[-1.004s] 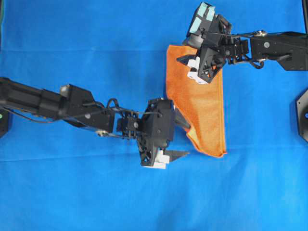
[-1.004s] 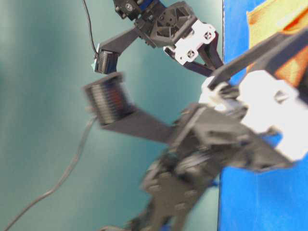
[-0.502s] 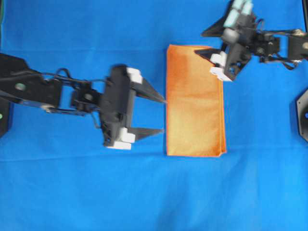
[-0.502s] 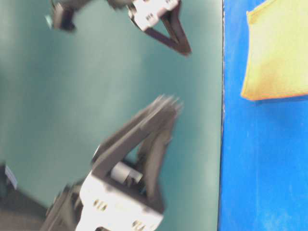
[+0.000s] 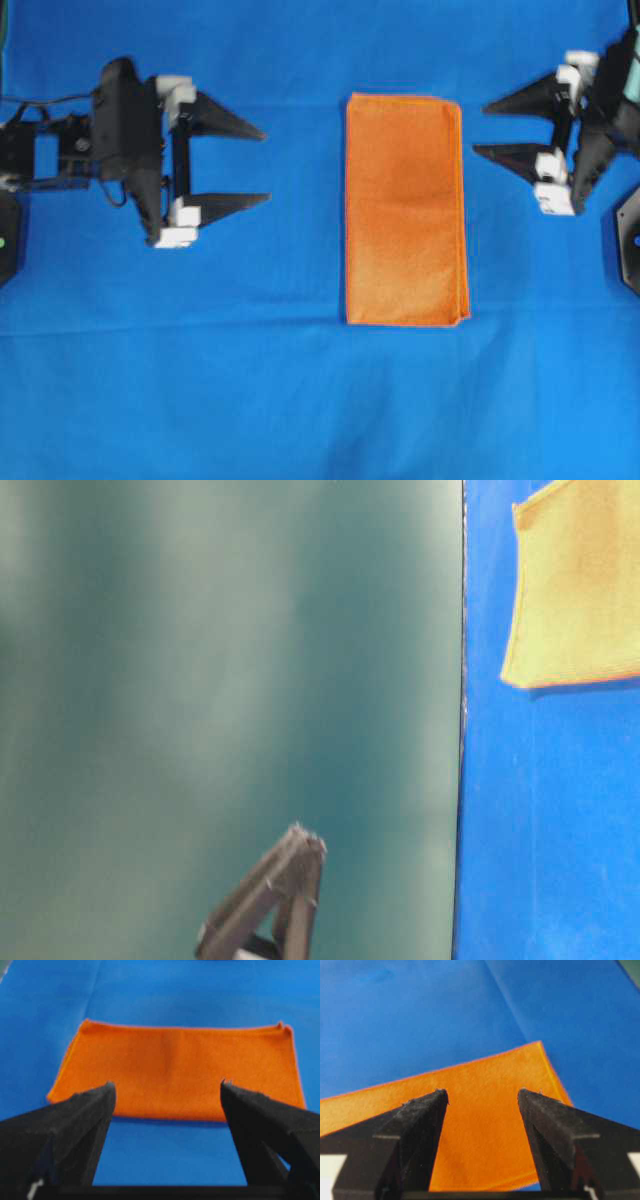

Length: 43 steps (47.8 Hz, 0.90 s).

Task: Fold the orange towel.
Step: 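Open both grippers and retract them to the sides, then move both grippers to the top corners of the folded towel and pinch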

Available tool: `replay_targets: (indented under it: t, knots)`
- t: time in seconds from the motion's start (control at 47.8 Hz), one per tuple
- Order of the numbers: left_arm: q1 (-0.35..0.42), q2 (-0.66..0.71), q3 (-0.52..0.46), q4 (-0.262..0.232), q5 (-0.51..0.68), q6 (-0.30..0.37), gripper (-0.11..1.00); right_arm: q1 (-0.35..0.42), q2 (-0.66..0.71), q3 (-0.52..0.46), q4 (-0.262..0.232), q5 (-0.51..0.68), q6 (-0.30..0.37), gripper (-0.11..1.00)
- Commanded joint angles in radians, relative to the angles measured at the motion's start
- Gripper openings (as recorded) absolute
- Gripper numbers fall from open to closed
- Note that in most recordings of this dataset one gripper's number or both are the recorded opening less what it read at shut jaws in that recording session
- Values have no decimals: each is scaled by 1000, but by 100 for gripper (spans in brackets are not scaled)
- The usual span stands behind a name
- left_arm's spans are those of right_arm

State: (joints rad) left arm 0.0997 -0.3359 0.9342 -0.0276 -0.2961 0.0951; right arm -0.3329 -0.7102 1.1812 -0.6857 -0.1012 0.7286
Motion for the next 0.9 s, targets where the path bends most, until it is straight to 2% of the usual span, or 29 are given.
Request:
replay_targets:
  t: [0.0,0.628,0.774,0.879]
  knots:
    - [6,-23,12,-2,-31,-3,79,2,-14,11,15,-17,2,62]
    - [6,-2,5,-2,-37,-14,79,2,-11,12,20,-9,2,62]
    - [12,52,-60,-2,-37,-12,79,-15,-11,-17,20,49,0,62]
    - [37,132,-138,-2,-21,-12,79,-64,14,-40,21,130,0,62]
